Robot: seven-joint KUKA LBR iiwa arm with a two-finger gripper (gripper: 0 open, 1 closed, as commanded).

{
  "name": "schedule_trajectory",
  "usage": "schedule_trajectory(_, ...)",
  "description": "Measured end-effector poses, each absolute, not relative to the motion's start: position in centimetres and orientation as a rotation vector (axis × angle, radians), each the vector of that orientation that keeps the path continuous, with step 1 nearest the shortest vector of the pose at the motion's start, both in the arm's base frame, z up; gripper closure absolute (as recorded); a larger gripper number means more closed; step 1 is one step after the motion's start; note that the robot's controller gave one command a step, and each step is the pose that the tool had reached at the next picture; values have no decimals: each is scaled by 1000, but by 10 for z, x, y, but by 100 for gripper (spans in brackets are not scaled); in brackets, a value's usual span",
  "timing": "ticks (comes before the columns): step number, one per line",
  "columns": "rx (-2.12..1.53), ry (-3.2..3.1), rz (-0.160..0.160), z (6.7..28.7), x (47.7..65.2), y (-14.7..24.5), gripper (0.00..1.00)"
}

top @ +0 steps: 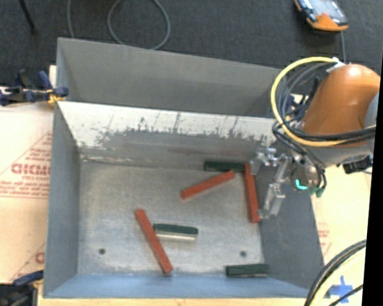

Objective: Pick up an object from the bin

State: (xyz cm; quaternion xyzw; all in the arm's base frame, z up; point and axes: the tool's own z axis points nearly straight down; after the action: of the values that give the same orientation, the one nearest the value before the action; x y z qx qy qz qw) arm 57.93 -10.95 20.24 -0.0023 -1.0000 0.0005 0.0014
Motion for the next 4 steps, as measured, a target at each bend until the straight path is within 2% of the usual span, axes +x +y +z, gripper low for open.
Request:
schedule_trajectory(1,-255,-3135,-3,68,603,-45,0)
schedule_trajectory(2,-203,-3135,3,72,649,-55,0)
schedule_trajectory(3,-203,-3151,4,76,652,-56,100)
schedule_trajectory(4,-197,-3132,1,71,647,-54,0)
